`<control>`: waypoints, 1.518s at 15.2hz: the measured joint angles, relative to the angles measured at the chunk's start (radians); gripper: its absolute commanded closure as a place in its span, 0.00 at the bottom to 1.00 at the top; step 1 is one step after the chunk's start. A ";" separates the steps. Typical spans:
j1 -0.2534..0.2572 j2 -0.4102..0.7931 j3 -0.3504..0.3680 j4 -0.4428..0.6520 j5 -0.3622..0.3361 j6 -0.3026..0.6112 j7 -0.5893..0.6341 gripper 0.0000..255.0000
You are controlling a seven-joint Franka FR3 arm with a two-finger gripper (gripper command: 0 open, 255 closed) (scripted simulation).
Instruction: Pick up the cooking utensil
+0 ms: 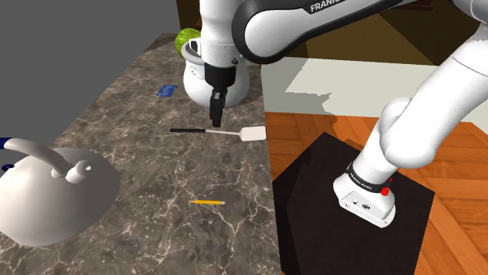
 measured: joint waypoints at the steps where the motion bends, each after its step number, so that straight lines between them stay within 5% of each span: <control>1: 0.003 0.014 0.005 -0.002 -0.004 0.013 0.000 0.00; 8: 0.008 0.054 0.017 -0.052 -0.016 0.100 0.010 0.00; 9: 0.008 0.054 0.016 -0.058 -0.016 0.106 0.009 1.00; 23: 0.008 0.041 0.015 -0.034 -0.012 0.070 0.007 1.00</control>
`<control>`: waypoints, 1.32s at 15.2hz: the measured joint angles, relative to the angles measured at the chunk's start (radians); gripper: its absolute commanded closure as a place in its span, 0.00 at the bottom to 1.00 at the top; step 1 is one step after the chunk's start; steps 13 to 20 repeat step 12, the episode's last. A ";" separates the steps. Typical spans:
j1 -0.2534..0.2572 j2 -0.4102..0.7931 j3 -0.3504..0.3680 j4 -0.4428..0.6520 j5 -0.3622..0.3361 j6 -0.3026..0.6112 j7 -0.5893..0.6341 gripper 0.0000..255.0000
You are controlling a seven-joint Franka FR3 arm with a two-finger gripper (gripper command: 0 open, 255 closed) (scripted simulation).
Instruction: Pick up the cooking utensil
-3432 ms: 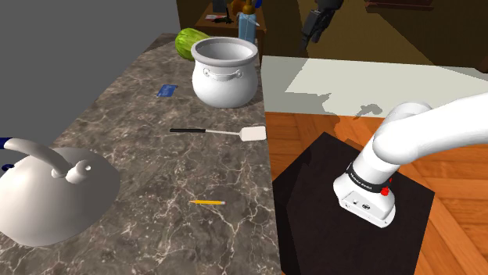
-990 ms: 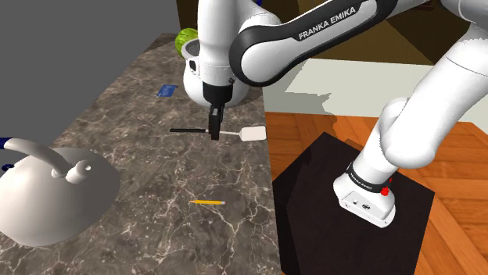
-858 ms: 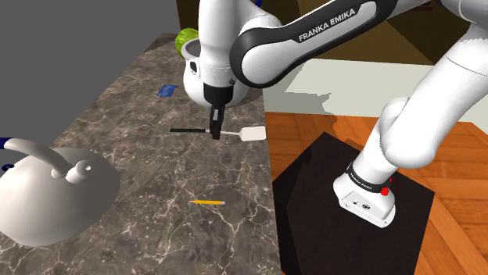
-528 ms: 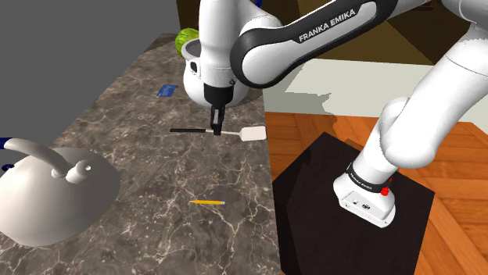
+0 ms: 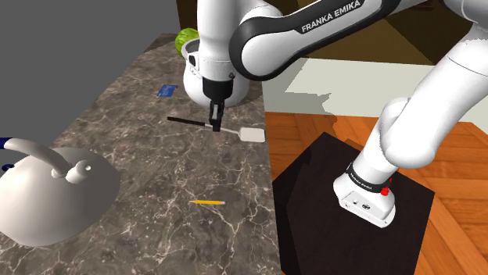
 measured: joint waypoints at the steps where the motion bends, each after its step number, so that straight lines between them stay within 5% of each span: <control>1: 0.000 -0.004 0.000 0.009 0.001 -0.012 0.000 1.00; 12: -0.003 -0.040 -0.010 0.117 0.011 -0.154 -0.010 1.00; 20: -0.003 -0.040 -0.010 0.117 0.011 -0.154 -0.010 1.00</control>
